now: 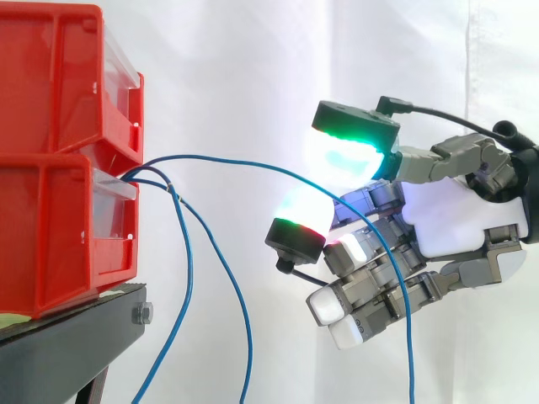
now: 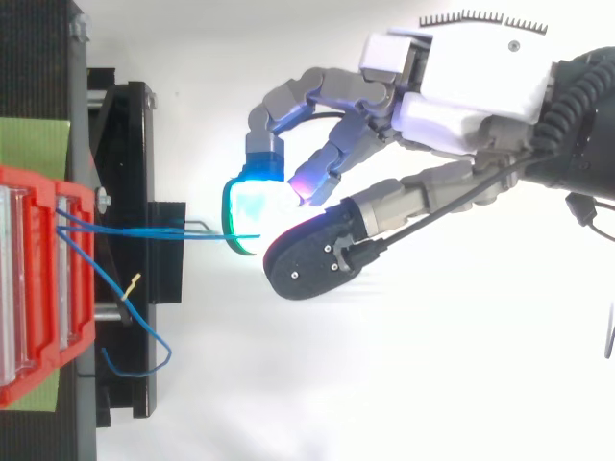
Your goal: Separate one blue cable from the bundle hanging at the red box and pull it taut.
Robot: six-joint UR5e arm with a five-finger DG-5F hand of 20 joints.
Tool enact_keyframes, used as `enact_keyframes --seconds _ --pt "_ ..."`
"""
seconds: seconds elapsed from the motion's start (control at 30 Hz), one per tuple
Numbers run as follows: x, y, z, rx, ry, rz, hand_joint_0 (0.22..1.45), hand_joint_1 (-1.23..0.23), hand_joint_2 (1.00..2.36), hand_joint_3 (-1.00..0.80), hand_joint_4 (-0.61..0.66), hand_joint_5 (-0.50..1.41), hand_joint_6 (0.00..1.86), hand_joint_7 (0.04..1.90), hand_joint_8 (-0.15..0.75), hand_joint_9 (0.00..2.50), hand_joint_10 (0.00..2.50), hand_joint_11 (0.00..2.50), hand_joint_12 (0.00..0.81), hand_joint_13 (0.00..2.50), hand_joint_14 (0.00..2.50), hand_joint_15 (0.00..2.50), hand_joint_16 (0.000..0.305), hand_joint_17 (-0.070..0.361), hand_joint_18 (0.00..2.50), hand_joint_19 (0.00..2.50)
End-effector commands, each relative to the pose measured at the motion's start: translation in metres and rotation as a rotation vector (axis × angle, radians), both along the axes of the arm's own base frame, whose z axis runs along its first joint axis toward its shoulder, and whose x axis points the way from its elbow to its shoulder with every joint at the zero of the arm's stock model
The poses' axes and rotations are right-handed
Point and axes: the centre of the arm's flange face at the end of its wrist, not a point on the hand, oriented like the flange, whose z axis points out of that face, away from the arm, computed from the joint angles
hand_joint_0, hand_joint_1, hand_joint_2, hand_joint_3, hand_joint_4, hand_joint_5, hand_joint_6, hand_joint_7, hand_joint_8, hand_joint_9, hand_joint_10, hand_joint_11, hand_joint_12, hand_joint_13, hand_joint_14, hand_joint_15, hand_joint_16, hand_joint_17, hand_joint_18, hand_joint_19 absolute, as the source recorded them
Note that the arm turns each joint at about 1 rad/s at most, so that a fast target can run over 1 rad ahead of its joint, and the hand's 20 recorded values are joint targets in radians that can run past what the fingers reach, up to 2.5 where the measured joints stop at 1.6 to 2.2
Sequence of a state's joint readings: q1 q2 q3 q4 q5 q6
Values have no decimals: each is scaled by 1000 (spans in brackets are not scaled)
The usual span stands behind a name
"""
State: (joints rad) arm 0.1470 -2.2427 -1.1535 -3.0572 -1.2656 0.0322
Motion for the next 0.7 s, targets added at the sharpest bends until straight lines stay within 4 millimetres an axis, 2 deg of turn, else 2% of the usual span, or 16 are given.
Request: enact_keyframes --seconds 0.0,0.2,0.47,0.67 --pt "0 0 0 0 0 0 656 -736 1010 -409 77 -200 909 1111 316 1098 23 870 322 828 15 406 41 93 651 455" --pt "-1 0 0 -1 5 0 642 -726 1020 -307 52 -198 922 1144 320 1114 23 854 326 840 15 411 42 94 666 468" --pt "-1 0 -1 -1 6 0 659 -712 1019 -299 6 -196 924 1154 324 1112 24 870 328 836 17 412 42 95 666 468" --pt "-1 0 -1 -3 13 0 656 -749 1027 -113 -66 -167 931 1273 325 1162 24 869 325 843 16 423 43 97 675 479"
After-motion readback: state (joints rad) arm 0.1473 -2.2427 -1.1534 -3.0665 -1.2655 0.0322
